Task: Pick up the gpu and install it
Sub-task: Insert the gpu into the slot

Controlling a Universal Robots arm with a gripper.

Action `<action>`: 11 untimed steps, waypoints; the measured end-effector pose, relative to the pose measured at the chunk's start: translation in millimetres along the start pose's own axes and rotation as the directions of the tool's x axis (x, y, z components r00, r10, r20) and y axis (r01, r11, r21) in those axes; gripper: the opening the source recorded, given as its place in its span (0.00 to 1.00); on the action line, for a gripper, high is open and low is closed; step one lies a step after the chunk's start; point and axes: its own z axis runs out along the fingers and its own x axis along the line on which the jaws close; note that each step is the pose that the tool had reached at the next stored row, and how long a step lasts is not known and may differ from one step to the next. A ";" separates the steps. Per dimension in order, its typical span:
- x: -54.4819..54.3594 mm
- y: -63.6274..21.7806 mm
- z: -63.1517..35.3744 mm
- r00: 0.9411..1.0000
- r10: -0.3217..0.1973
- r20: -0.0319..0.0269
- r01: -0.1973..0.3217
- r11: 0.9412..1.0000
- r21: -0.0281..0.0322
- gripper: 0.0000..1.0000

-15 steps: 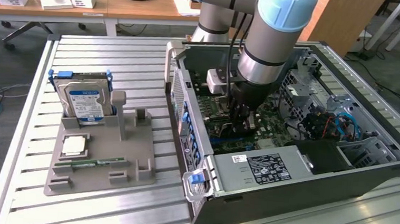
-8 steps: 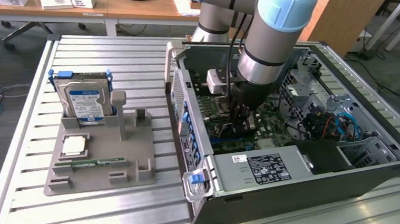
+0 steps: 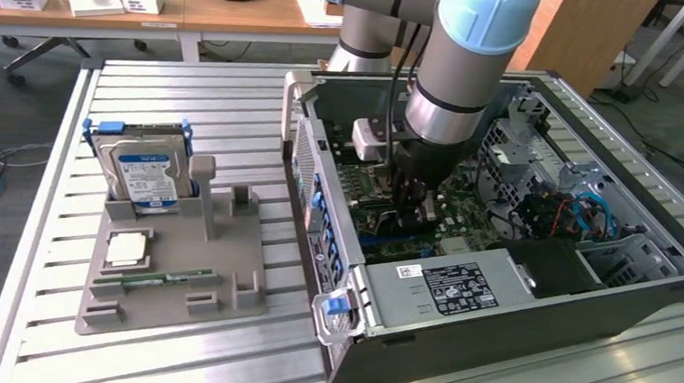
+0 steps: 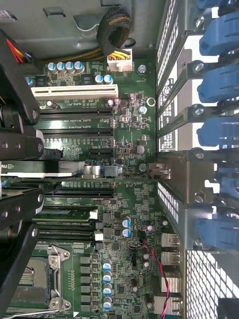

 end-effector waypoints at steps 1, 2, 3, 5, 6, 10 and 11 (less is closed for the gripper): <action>0.0 0.0 0.5 1.000 0.000 -0.002 0.000 1.000 0.000 0.27; 0.0 0.1 0.7 1.000 0.000 -0.003 0.000 1.000 0.000 0.27; 0.0 0.1 0.9 1.000 0.000 -0.004 0.000 1.000 0.000 0.27; 0.0 0.1 0.9 1.000 0.000 -0.005 0.000 1.000 0.000 0.27; 0.0 0.1 1.0 1.000 0.000 -0.005 0.000 1.000 0.000 0.27; -0.1 0.1 1.3 1.000 0.000 -0.007 0.000 1.000 0.000 0.27; -0.1 0.1 1.3 1.000 0.000 -0.007 0.000 1.000 0.000 0.27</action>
